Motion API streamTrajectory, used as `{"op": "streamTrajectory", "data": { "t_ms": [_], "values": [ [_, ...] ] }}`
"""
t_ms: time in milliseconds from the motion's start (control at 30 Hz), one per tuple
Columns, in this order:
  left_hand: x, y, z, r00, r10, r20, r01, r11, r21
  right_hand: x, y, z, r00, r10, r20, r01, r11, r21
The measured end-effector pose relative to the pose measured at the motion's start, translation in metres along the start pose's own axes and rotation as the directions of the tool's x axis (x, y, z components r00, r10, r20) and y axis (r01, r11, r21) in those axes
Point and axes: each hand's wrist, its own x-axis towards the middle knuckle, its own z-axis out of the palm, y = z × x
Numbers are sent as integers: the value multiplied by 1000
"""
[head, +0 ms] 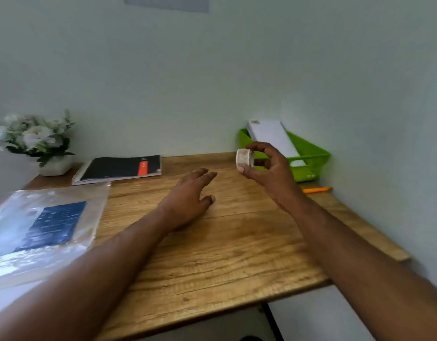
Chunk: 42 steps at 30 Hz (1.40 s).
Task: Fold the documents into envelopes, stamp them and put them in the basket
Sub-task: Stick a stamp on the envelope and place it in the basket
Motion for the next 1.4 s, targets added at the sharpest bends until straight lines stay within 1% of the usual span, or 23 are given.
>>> {"op": "streamTrajectory", "data": {
  "t_ms": [33, 100, 200, 300, 367, 433, 500, 567, 700, 867, 1000, 1067, 1233, 1300, 1400],
  "values": [
    [6, 14, 7, 999, 42, 21, -43, 999, 33, -7, 1, -24, 1000, -26, 0, 26, 991, -133],
    [18, 40, 22, 993, 111, 39, -113, 992, 61, -18, 5, -67, 999, -46, 11, 47, 951, -305],
    [41, 82, 48, 984, 177, 31, -178, 982, 60, -32, 15, -127, 999, -34, 25, 42, 818, -574],
    [57, 114, 70, 983, 181, -5, -180, 982, 63, -42, 29, -160, 999, 39, 22, -12, 718, -696],
    [64, 128, 84, 985, 170, -30, -169, 984, 53, -48, 36, -166, 999, 49, 20, -20, 689, -724],
    [66, 134, 97, 986, 160, -44, -157, 985, 75, -52, 41, -165, 998, 49, 46, 4, 642, -767],
    [67, 136, 106, 987, 158, -35, -153, 982, 107, -54, 44, -165, 993, 79, 86, 22, 593, -805],
    [68, 134, 109, 987, 157, -28, -152, 982, 116, -55, 49, -164, 989, 100, 112, 35, 571, -820],
    [64, 133, 108, 987, 157, -43, -150, 980, 134, -53, 49, -163, 984, 138, 113, 16, 566, -824],
    [61, 135, 106, 986, 158, -54, -149, 979, 143, -56, 48, -164, 989, 103, 110, 25, 606, -795],
    [60, 134, 106, 985, 164, -62, -153, 977, 149, -57, 51, -161, 969, 156, 190, 101, 453, -886],
    [61, 134, 106, 983, 168, -70, -156, 976, 152, -55, 51, -160, 964, 171, 204, 115, 422, -899],
    [59, 135, 104, 985, 162, -66, -151, 978, 143, -57, 48, -160, 962, 192, 193, 101, 406, -908],
    [59, 135, 102, 986, 152, -65, -142, 979, 144, -58, 45, -159, 967, 184, 179, 88, 417, -905],
    [59, 134, 100, 990, 130, -52, -123, 986, 113, -58, 46, -158, 979, 135, 152, 71, 473, -878]
  ]
}}
